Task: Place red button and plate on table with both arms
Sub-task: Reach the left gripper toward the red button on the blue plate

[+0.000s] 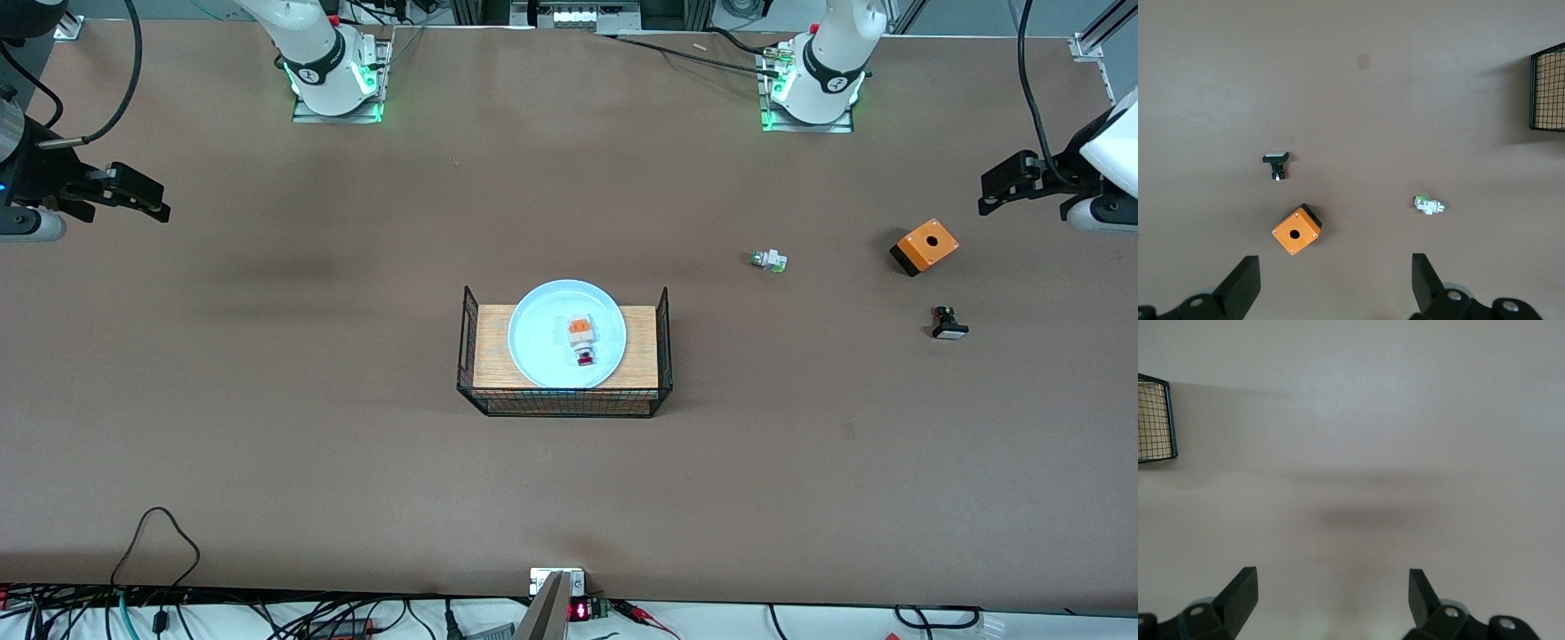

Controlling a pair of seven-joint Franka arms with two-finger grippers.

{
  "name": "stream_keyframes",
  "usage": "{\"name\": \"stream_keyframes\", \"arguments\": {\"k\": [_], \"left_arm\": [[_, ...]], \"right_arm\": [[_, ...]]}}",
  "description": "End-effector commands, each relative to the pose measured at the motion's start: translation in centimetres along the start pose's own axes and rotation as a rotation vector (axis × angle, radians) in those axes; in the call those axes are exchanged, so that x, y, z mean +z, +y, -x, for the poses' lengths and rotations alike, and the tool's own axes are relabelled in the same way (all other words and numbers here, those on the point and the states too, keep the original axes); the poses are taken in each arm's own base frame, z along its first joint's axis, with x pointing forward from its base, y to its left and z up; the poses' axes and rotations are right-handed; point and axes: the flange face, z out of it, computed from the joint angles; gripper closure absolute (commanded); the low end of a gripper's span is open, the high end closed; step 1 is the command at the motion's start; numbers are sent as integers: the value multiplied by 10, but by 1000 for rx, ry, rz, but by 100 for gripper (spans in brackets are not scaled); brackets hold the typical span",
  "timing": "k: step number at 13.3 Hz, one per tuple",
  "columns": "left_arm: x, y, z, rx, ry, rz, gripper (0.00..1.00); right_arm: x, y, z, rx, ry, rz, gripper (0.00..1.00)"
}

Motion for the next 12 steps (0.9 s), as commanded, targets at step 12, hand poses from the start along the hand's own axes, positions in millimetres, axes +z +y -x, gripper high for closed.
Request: {"name": "stream_keyframes", "arguments": {"k": [12], "left_arm": [[14, 160, -26, -24, -27, 250, 0]], "right_arm": [[-2, -5, 4, -26, -29, -1, 0]]}}
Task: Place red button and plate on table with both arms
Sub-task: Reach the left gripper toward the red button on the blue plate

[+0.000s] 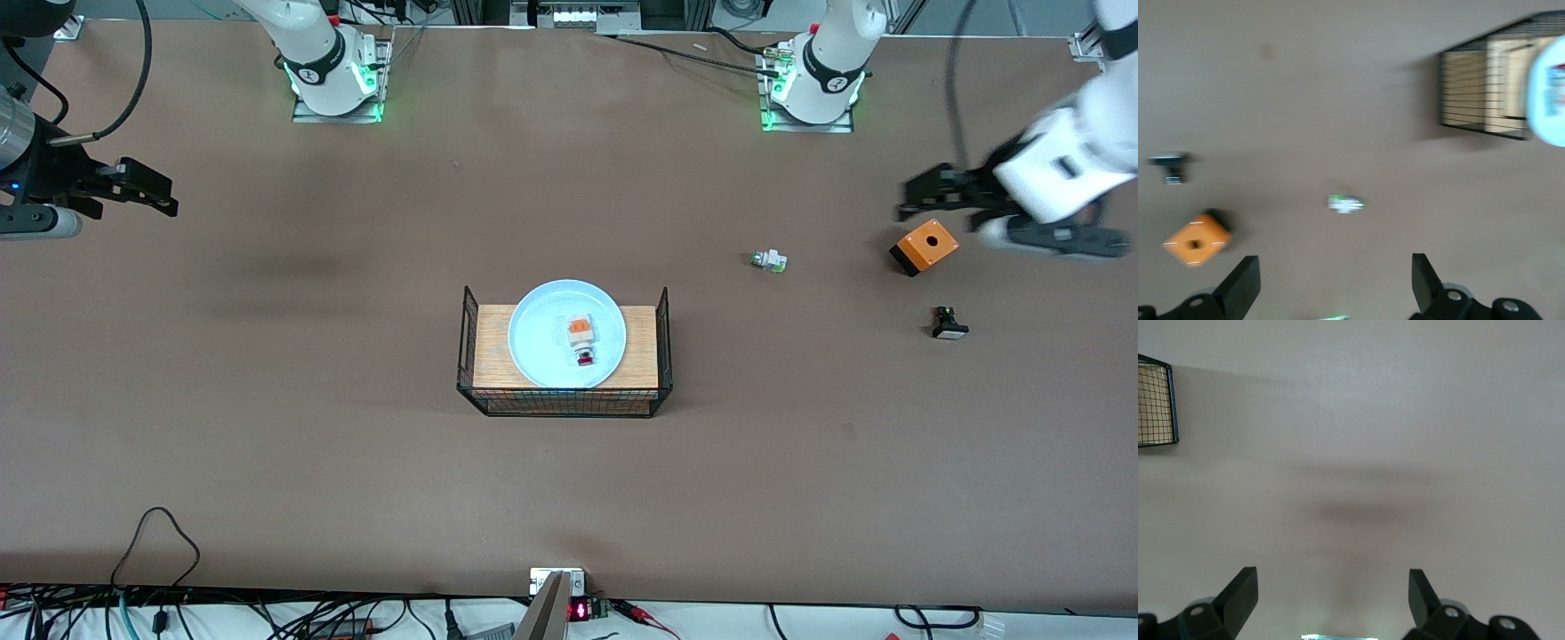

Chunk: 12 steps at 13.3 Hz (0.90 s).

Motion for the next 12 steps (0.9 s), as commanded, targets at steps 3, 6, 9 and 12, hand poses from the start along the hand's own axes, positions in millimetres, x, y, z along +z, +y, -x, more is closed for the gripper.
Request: {"name": "stream_keyframes", "arguments": {"k": [3, 6, 9, 12], "left_arm": [[22, 134, -14, -134, 124, 122, 0], [57, 195, -28, -199, 189, 209, 0], [110, 250, -48, -221, 246, 320, 0], [180, 300, -58, -244, 313, 130, 0]], "right_arm": [[-5, -1, 1, 3, -6, -1, 0], [-5, -1, 1, 3, -4, -1, 0], [-5, -1, 1, 3, -3, -1, 0], [-5, -1, 1, 3, -1, -1, 0]]}}
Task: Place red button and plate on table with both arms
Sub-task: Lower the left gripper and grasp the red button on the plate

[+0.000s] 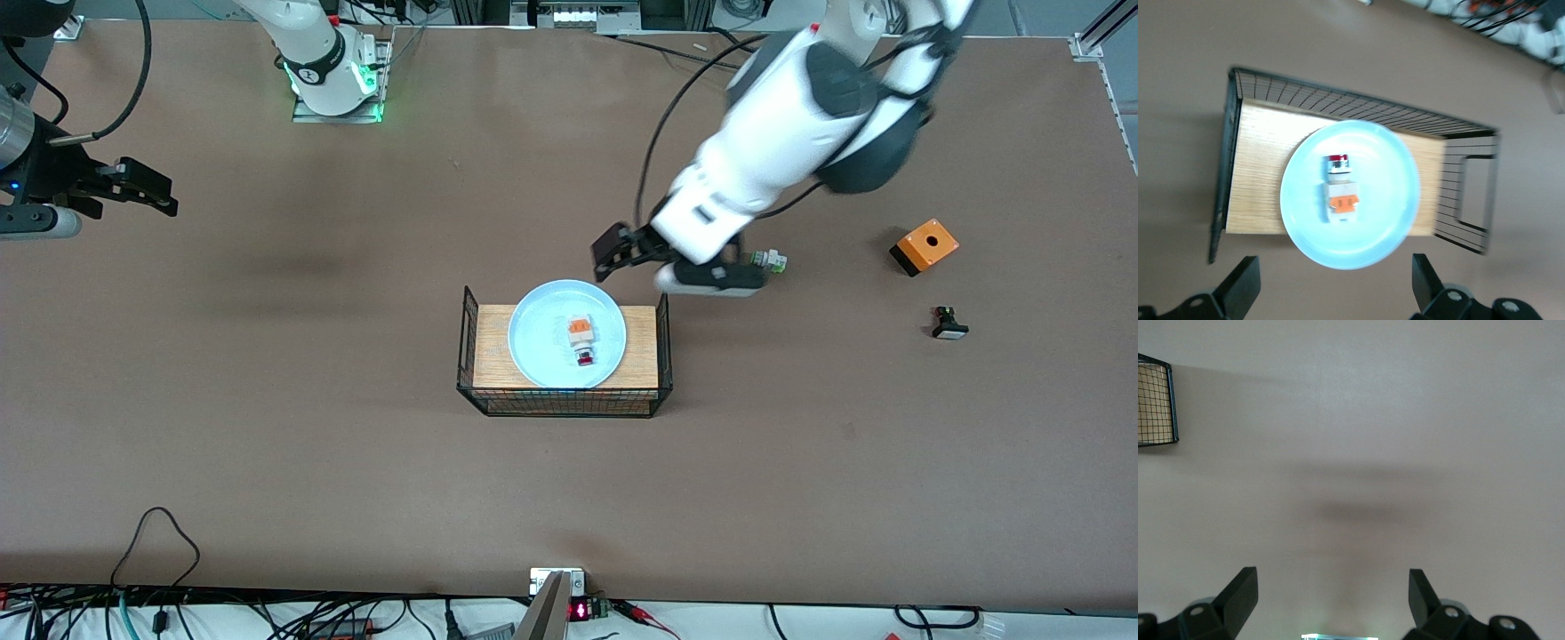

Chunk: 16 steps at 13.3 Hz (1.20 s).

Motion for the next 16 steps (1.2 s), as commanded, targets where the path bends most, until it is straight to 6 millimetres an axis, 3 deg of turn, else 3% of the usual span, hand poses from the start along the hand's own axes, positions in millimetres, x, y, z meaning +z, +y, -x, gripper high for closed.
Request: {"name": "stream_keyframes", "arguments": {"k": [1, 3, 6, 10, 14, 16], "left_arm": [[59, 52, 9, -49, 93, -85, 0], [100, 57, 11, -57, 163, -155, 0], [135, 50, 15, -23, 173, -204, 0], [152, 45, 19, 23, 192, -241, 2], [152, 47, 23, 21, 184, -239, 61], [152, 47, 23, 24, 184, -240, 79]], "right_arm": [[-5, -2, 1, 1, 0, -1, 0], [-5, -1, 1, 3, 0, -1, 0], [-5, -1, 1, 3, 2, -1, 0], [-4, -1, 1, 5, -3, -8, 0], [-3, 0, 0, 2, -6, -4, 0], [-4, 0, 1, 4, -6, -2, 0]]}}
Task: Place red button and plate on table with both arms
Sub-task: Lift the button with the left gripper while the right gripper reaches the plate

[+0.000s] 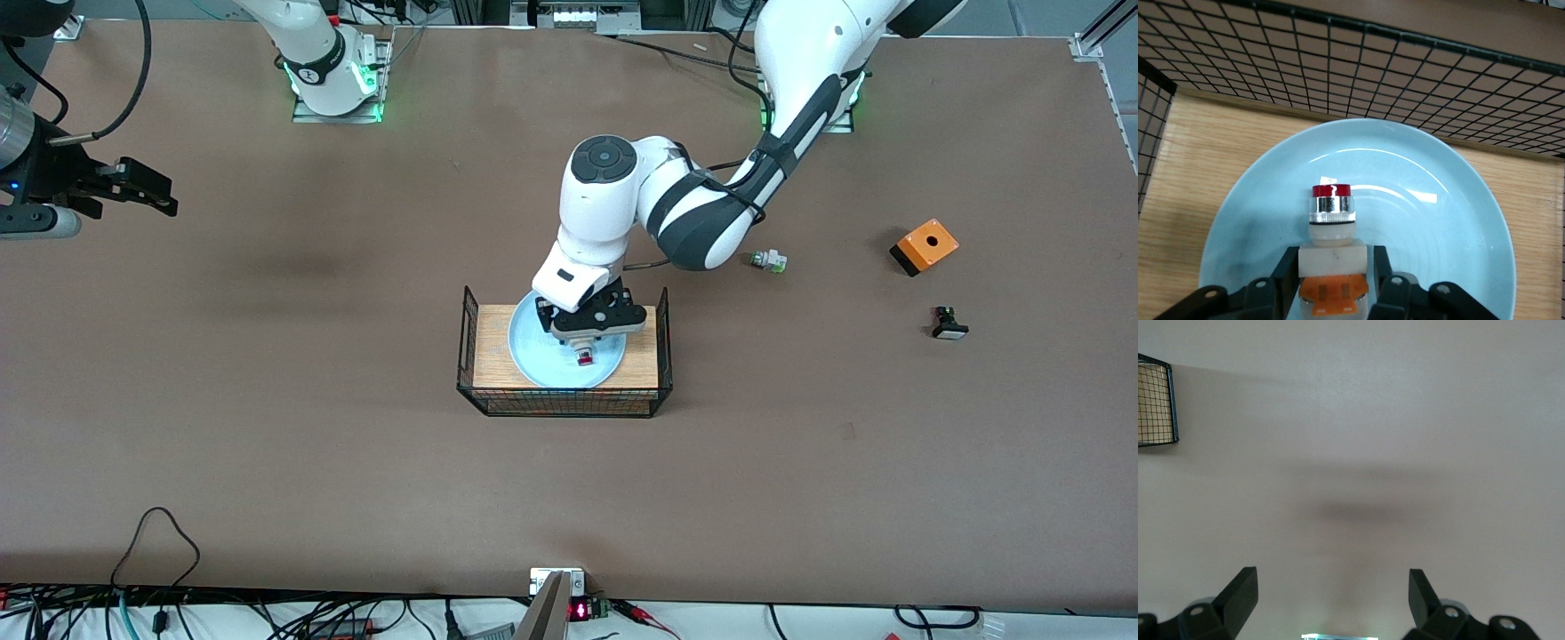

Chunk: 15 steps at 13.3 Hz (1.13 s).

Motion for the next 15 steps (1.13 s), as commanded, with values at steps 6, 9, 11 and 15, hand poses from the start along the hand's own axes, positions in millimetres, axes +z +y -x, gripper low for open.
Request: {"name": "stream_keyframes", "arguments": {"k": [6, 9, 11, 15], "left_arm": [[-104, 3, -24, -68, -71, -113, 82], [-160, -35, -43, 44, -167, -266, 82], [-186, -86, -75, 194, -225, -325, 82], [-166, -214, -145, 453, -425, -349, 82]], "right_arm": [[-4, 1, 1, 4, -6, 0, 0], [-3, -1, 0, 16, -7, 2, 0], [-4, -2, 1, 24, -4, 2, 0], [5, -104, 1, 255, -26, -17, 0]]}}
